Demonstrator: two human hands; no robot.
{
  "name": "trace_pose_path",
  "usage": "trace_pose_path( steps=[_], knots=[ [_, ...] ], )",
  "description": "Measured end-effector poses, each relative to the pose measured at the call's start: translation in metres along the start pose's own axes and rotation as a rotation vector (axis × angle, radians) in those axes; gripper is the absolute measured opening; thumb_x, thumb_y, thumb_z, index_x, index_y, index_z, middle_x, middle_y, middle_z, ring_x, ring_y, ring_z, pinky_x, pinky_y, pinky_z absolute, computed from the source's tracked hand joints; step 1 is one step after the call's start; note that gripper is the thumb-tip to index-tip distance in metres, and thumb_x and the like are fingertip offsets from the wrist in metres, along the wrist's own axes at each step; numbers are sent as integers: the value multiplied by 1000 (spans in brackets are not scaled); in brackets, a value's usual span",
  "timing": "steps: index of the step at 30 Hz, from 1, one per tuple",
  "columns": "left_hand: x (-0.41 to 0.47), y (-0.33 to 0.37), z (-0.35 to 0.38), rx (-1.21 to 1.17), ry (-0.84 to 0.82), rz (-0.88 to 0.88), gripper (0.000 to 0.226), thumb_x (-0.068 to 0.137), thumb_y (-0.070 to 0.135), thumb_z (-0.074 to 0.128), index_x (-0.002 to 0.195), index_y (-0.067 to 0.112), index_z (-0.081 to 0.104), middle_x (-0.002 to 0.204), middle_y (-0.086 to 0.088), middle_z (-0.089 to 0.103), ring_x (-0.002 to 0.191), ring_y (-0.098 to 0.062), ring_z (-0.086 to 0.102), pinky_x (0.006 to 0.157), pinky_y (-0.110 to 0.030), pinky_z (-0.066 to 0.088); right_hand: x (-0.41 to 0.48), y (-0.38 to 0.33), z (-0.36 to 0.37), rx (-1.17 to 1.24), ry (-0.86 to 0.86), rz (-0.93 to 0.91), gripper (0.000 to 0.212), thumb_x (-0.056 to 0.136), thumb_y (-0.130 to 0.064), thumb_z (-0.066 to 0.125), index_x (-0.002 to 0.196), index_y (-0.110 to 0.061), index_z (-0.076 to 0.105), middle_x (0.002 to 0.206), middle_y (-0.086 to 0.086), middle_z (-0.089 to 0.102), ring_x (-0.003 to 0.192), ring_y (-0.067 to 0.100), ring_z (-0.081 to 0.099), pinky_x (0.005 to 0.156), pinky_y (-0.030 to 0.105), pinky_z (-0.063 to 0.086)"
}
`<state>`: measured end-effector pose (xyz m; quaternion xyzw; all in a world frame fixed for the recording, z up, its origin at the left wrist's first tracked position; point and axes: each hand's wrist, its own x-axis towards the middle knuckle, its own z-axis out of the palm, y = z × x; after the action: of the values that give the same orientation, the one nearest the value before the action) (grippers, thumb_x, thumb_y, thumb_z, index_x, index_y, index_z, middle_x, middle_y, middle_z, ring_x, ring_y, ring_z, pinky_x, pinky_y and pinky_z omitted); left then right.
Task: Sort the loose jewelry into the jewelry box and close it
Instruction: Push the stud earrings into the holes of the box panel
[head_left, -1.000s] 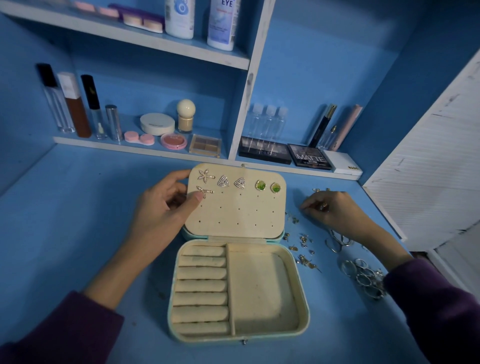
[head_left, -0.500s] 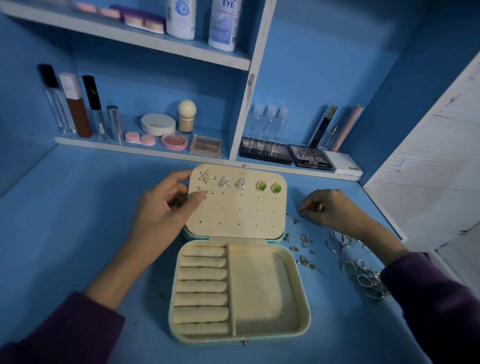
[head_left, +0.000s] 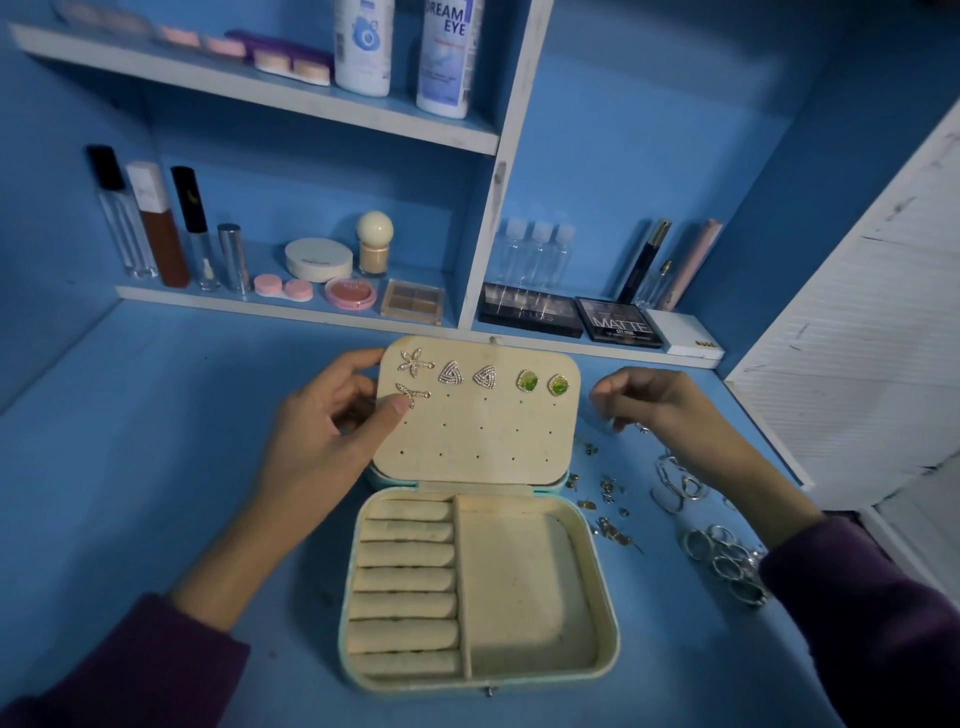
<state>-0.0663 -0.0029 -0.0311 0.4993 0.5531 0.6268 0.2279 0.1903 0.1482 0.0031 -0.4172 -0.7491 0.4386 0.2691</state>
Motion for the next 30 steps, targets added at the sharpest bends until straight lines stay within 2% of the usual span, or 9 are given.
trace_pose_path(
  steps=[6, 10, 12, 14, 18, 23, 25, 26, 30],
  knots=[
    [-9, 4, -5, 44, -30, 123, 25, 75, 40, 64, 99, 44, 58, 86, 14, 71, 75, -7, 65, 68, -13, 50, -6, -30, 3, 451, 19, -63, 23, 86, 15, 46, 71, -1, 55, 64, 10, 61, 62, 17, 57, 61, 22, 49],
    [-11, 5, -6, 61, -32, 195, 25, 76, 41, 61, 99, 51, 57, 89, 14, 71, 78, -6, 65, 71, -12, 49, -3, -35, 6, 560, 15, -100, 39, 81, 23, 42, 58, -6, 55, 61, 14, 55, 57, 19, 51, 58, 22, 46],
    [-11, 6, -6, 73, -33, 209, 27, 76, 41, 61, 100, 53, 56, 90, 14, 70, 78, -5, 65, 71, -12, 50, -2, -35, 8, 585, -12, -102, 36, 75, 21, 50, 59, -9, 58, 62, 16, 55, 57, 19, 52, 58, 23, 46],
    [-12, 6, -6, 71, -37, 206, 27, 76, 42, 61, 100, 54, 56, 90, 16, 70, 78, -5, 65, 70, -11, 50, -2, -35, 9, 617, -35, -96, 25, 70, 18, 55, 70, -7, 59, 63, 14, 59, 59, 20, 54, 59, 23, 47],
    [-13, 7, -6, 78, -43, 218, 27, 76, 41, 61, 100, 54, 56, 91, 14, 70, 78, -7, 66, 70, -14, 51, -3, -39, 12, 643, -65, -92, 28, 70, 15, 58, 87, -7, 54, 65, 5, 67, 61, 15, 61, 61, 21, 49],
    [-17, 6, -9, 108, -64, 249, 18, 79, 39, 60, 97, 37, 58, 91, 10, 70, 79, -9, 66, 71, -17, 53, -5, -50, 11, 626, -96, -44, 41, 48, 2, 77, 81, -20, 68, 66, 3, 69, 64, 13, 62, 64, 21, 48],
    [-20, 6, -12, 153, -49, 282, 19, 80, 37, 60, 97, 29, 60, 90, 9, 69, 77, -8, 66, 71, -18, 53, -4, -56, 13, 594, -107, -19, 46, 50, 14, 73, 84, -17, 65, 63, 3, 69, 63, 14, 61, 65, 24, 43],
    [-21, 6, -13, 192, -42, 317, 18, 81, 36, 61, 96, 26, 60, 90, 9, 68, 77, -6, 66, 71, -18, 53, -4, -60, 15, 579, -116, -7, 41, 55, 13, 68, 84, -14, 62, 62, 4, 68, 62, 14, 61, 65, 26, 39],
    [-27, 7, -18, 454, -3, 537, 13, 84, 29, 60, 94, 21, 56, 91, 11, 61, 81, 9, 58, 76, -1, 42, -1, -81, 33, 468, -274, 33, 36, 53, 12, 67, 76, -15, 64, 61, 6, 67, 61, 14, 60, 60, 24, 37]
  ],
)
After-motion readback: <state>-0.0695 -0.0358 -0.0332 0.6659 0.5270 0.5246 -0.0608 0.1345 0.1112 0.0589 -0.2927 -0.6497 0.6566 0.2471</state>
